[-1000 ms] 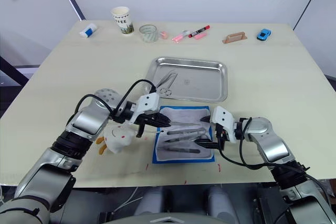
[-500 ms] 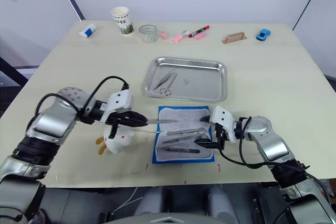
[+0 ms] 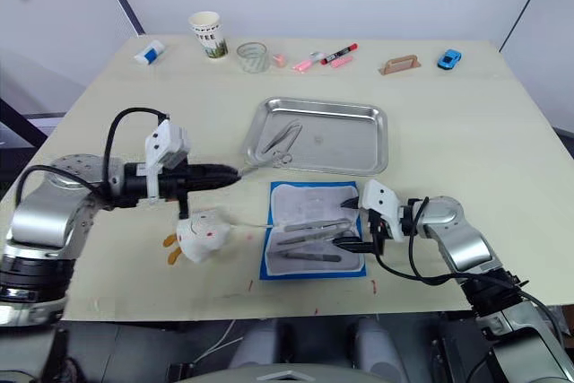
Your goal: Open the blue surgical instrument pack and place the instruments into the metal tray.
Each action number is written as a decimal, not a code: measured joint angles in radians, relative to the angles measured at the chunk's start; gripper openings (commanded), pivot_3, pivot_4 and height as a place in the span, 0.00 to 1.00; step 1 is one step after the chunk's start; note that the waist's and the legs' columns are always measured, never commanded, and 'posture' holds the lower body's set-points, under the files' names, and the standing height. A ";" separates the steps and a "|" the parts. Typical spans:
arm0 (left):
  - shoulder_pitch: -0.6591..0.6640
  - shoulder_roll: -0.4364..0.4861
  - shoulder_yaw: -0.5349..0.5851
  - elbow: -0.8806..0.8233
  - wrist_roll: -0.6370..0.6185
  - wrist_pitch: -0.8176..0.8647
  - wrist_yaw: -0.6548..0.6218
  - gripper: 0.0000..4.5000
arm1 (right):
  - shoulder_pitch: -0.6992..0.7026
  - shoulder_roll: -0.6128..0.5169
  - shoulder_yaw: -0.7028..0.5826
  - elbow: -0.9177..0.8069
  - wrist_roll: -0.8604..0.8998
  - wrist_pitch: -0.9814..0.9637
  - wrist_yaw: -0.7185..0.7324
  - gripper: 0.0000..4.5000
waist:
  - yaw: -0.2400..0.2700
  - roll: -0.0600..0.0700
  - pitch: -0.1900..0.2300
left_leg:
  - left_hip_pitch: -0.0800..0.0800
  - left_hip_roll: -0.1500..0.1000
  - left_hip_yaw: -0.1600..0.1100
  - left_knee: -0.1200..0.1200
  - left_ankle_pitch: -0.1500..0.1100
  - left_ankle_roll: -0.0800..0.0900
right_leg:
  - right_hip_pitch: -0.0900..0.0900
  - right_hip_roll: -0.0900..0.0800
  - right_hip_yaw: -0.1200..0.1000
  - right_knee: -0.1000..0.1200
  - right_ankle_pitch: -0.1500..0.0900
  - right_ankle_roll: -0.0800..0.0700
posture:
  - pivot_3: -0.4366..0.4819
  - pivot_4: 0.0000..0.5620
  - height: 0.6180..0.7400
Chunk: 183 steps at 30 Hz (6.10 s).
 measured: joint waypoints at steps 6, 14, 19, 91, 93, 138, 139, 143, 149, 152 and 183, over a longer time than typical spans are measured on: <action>-0.100 -0.249 -0.012 -0.108 -0.012 0.248 0.363 0.02 | -0.002 -0.001 -0.005 0.004 0.000 -0.002 0.007 1.00 | 0.003 -0.002 -0.001 | 0.000 0.000 0.000 0.000 0.000 0.000 | 0.000 0.000 0.000 0.000 0.000 0.000 | 0.48 0.27 1.00; -0.271 -0.566 -0.053 -0.014 0.107 0.454 0.799 0.02 | 0.014 0.003 -0.012 -0.006 0.001 -0.006 0.004 1.00 | 0.006 -0.001 -0.001 | 0.000 -0.001 -0.001 0.000 0.000 -0.001 | 0.000 0.000 0.001 0.000 0.000 0.000 | 0.48 0.27 1.00; -0.292 -0.631 -0.068 0.079 0.164 0.451 0.905 0.02 | 0.020 -0.001 -0.017 -0.012 0.001 -0.005 0.000 1.00 | 0.009 -0.001 -0.001 | 0.000 -0.002 -0.001 0.000 0.000 -0.001 | 0.000 0.000 0.001 0.000 0.000 0.000 | 0.48 0.27 1.00; 0.154 -0.094 0.053 -0.077 -0.207 -0.040 -0.035 0.75 | 0.061 0.067 -0.066 0.197 0.061 -0.360 0.174 1.00 | -0.006 0.004 0.003 | -0.001 -0.002 -0.001 -0.001 0.000 -0.001 | 0.000 -0.003 -0.001 -0.001 0.000 0.000 | 0.48 0.27 1.00; 0.185 -0.068 0.068 -0.095 -0.229 -0.053 -0.078 0.75 | 0.056 0.067 -0.061 0.210 0.060 -0.372 0.176 1.00 | -0.007 0.004 0.003 | 0.000 -0.002 0.000 -0.001 0.000 -0.001 | 0.000 -0.003 -0.001 -0.001 0.000 0.000 | 0.48 0.27 1.00; 0.200 -0.032 -0.123 0.013 -0.083 -0.309 -0.243 0.94 | 0.037 0.071 -0.053 0.224 0.055 -0.390 0.167 1.00 | -0.011 0.004 0.003 | 0.000 -0.001 0.001 -0.001 0.000 0.000 | 0.000 -0.002 0.000 -0.001 0.000 0.000 | 0.48 0.27 1.00; 0.198 -0.033 -0.126 0.015 -0.081 -0.311 -0.244 0.91 | 0.037 0.071 -0.053 0.224 0.055 -0.390 0.167 1.00 | -0.011 0.004 0.003 | 0.000 -0.001 0.001 -0.001 0.000 0.000 | 0.000 -0.002 0.000 -0.001 0.000 0.000 | 0.48 0.27 1.00; 0.161 -0.064 -0.171 0.063 -0.019 -0.363 -0.227 0.78 | 0.038 0.072 -0.053 0.223 0.051 -0.390 0.163 1.00 | -0.011 0.004 0.003 | 0.000 -0.001 0.001 -0.001 0.000 0.000 | 0.000 -0.002 0.000 -0.001 0.000 0.000 | 0.48 0.27 1.00; 0.088 -0.102 -0.232 0.070 0.043 -0.366 -0.186 0.40 | 0.044 0.075 -0.053 0.214 0.050 -0.390 0.146 1.00 | -0.011 0.004 0.003 | 0.000 -0.001 0.001 -0.001 0.000 0.000 | 0.000 -0.001 0.000 -0.001 0.000 0.000 | 0.48 0.27 1.00; 0.080 -0.112 -0.251 0.093 0.069 -0.387 -0.181 0.33 | 0.045 0.077 -0.051 0.212 0.049 -0.390 0.142 1.00 | -0.013 0.004 0.003 | 0.000 -0.001 0.001 -0.001 0.000 0.000 | 0.000 -0.001 0.000 -0.001 0.000 0.000 | 0.48 0.27 1.00; 0.020 -0.181 -0.367 0.183 0.255 -0.442 -0.123 0.33 | 0.052 0.076 -0.050 0.202 0.045 -0.380 0.118 1.00 | -0.012 0.003 0.002 | 0.000 -0.001 0.001 -0.001 0.000 0.000 | 0.000 -0.001 0.001 0.000 0.000 0.000 | 0.48 0.27 1.00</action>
